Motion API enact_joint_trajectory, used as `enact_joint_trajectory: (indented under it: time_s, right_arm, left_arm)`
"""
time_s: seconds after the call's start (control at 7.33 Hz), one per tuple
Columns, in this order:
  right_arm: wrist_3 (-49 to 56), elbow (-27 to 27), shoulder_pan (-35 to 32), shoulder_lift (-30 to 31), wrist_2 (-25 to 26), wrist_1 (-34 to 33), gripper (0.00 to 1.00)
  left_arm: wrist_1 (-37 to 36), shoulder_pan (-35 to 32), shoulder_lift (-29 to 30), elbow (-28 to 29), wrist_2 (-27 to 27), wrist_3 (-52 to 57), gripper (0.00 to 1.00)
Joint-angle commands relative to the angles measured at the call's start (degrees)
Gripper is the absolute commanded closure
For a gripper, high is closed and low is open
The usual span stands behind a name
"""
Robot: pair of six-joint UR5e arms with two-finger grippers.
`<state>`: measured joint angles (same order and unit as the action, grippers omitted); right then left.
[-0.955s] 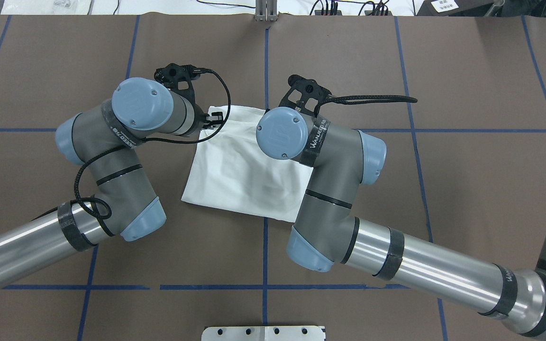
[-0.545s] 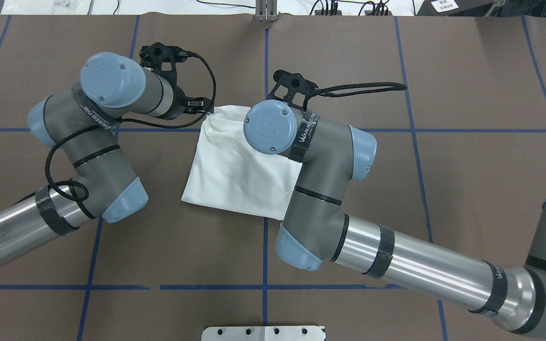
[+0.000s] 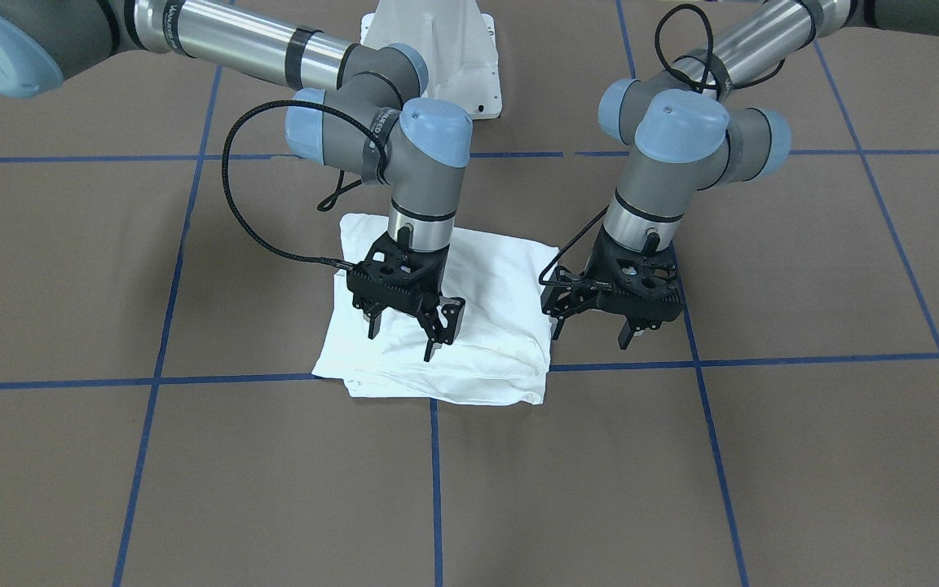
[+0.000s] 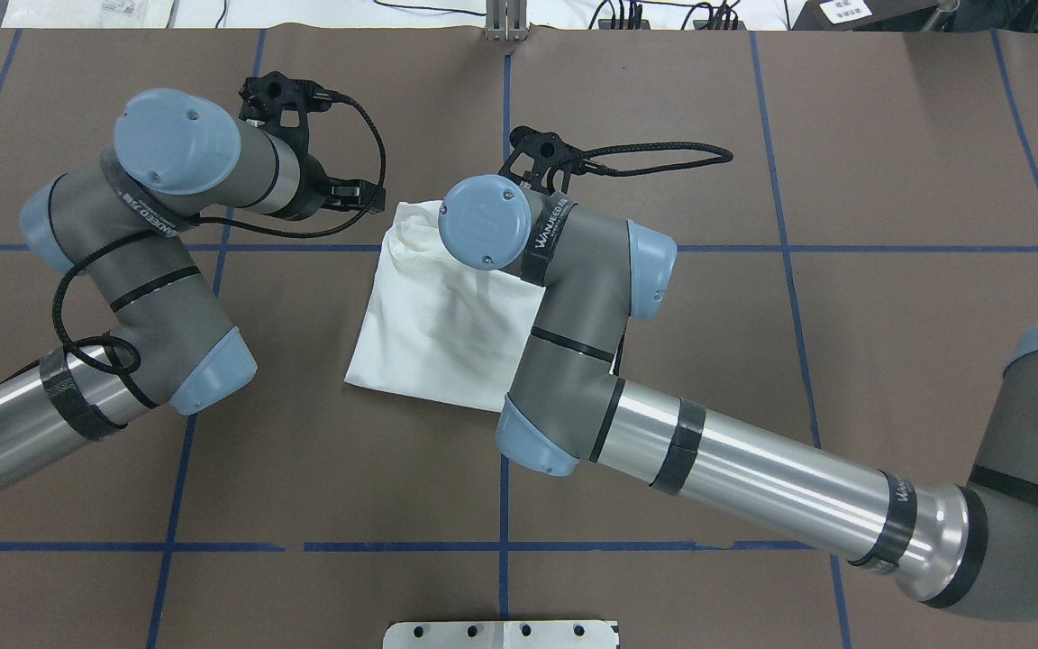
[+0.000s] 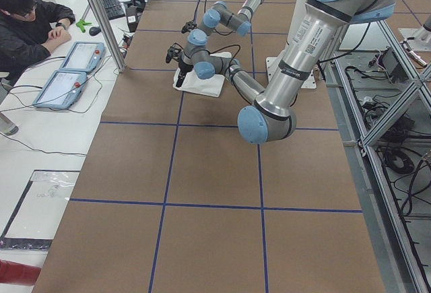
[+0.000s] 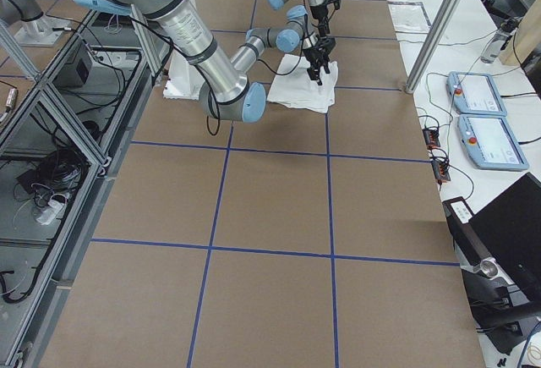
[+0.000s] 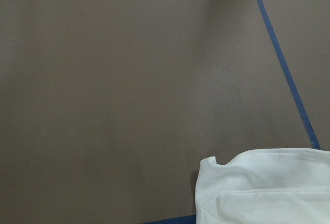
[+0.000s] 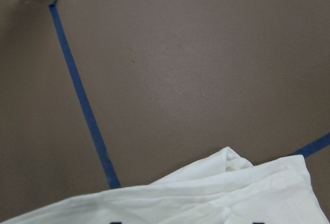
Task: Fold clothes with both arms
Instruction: 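Lay the folded edge down near the far edge and open both grippers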
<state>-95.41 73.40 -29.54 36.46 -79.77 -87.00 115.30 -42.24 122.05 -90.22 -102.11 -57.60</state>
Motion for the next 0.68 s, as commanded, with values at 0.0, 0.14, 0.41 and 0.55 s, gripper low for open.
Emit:
enact_joint_trajectory:
  time_s: [0.0,0.14,0.41,0.55]
  right_arm:
    - [0.13,-4.31,-0.25,-0.95,0.05,3.07,0.33]
    - [0.22,-4.40,-0.17,-0.78,-0.03,2.54,0.33]
    - [0.92,-4.32,-0.08,-0.86,-0.12,-0.17,0.33]
    - [1.62,-4.14,-0.08,-0.95,-0.21,-1.32,0.33]
  left_arm:
    - [0.10,-0.03,-0.06,0.05,-0.02,0.03,0.00]
    - [0.10,0.06,-0.15,0.05,-0.02,-0.05,0.00]
    - [0.10,0.06,-0.15,0.05,-0.02,-0.05,0.00]
    - [0.10,0.06,-0.15,0.05,-0.02,-0.14,0.00]
